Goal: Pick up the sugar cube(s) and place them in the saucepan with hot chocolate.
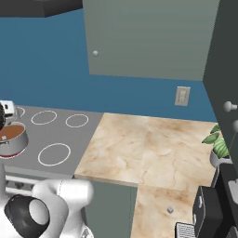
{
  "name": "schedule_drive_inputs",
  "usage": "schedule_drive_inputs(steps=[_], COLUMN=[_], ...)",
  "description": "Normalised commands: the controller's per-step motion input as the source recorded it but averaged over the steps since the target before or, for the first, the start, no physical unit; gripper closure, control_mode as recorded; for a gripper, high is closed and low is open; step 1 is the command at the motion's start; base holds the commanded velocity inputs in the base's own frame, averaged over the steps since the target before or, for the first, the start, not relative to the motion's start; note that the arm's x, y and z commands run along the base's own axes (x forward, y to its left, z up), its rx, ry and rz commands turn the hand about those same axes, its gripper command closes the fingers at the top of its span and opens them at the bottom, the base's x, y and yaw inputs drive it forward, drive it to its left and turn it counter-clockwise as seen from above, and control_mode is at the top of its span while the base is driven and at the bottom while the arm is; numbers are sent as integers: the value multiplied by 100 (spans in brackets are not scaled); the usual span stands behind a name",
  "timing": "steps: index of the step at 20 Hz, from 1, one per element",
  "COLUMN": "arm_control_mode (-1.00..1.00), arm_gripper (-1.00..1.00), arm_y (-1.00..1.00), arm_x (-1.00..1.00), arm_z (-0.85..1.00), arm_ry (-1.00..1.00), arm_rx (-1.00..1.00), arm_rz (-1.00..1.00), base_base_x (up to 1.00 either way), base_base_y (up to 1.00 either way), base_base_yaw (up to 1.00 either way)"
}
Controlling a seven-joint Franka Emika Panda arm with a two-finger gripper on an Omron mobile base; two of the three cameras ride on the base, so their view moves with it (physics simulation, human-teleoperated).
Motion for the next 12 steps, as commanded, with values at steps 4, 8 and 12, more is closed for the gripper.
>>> schedule_drive_inputs(steps=[4, 8, 12], arm_control_mode=[-100, -100, -100], arm_gripper=[-100, -100, -100], arm_y=[-30, -38, -55], arm_x=[-8, 0, 0], arm_z=[0, 0, 0], arm_ry=[0, 0, 0], arm_rx=[2, 1, 0], arm_rz=[-2, -4, -13], base_base_x=[0, 0, 0], base_base_y=[0, 0, 0], base_base_yaw=[0, 0, 0])
